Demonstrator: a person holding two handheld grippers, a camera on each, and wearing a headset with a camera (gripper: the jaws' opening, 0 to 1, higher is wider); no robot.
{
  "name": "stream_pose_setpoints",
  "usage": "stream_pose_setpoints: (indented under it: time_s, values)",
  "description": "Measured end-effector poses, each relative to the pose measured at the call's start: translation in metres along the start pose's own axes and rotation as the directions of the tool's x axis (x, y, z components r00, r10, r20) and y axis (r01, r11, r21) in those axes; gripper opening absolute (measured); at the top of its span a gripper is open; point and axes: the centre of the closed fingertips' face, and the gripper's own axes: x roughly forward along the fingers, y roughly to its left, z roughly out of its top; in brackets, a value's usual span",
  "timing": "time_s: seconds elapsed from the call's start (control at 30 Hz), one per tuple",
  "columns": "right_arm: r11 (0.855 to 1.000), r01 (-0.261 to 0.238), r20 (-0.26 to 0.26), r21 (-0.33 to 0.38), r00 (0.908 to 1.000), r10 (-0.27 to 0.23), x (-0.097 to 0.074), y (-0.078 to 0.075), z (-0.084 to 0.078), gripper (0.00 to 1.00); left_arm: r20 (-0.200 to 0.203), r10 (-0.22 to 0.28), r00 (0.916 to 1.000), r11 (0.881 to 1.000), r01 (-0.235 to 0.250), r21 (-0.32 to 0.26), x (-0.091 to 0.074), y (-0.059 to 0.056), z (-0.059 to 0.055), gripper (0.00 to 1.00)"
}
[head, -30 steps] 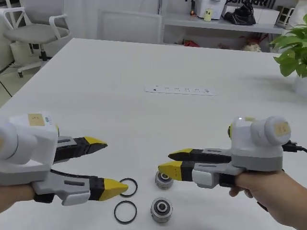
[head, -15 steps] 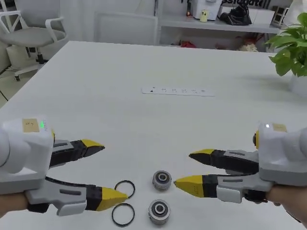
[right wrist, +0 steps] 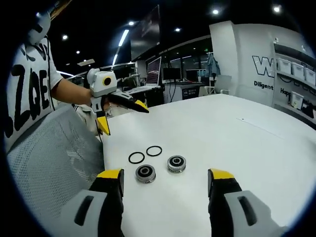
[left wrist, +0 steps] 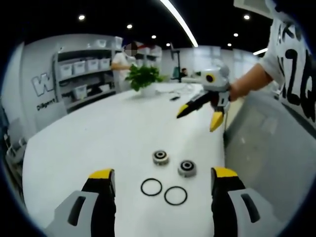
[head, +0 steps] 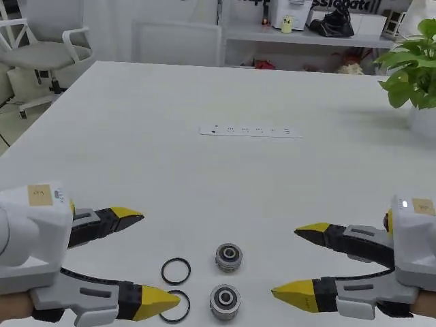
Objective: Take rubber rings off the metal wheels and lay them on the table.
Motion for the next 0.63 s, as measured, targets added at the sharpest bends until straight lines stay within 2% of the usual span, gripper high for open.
stream_pose_setpoints:
  time_s: [0.37, 0.63]
  values:
    - [1.0, 0.016, -0.02, -0.01, 0.9997, -0.016, -0.011, 0.002, -0.016, 0.75, -0.012, 0.015, 0.9998, 1.0, -0.015, 0.008, -0.008, -0.002, -0.01, 0.88]
    - [1.0, 0.026, -0.028, -0.002, 0.9993, -0.026, -0.015, 0.003, -0.022, 0.81, -0.018, 0.016, 0.9997, 1.0, -0.016, 0.013, -0.009, -0.005, -0.015, 0.92]
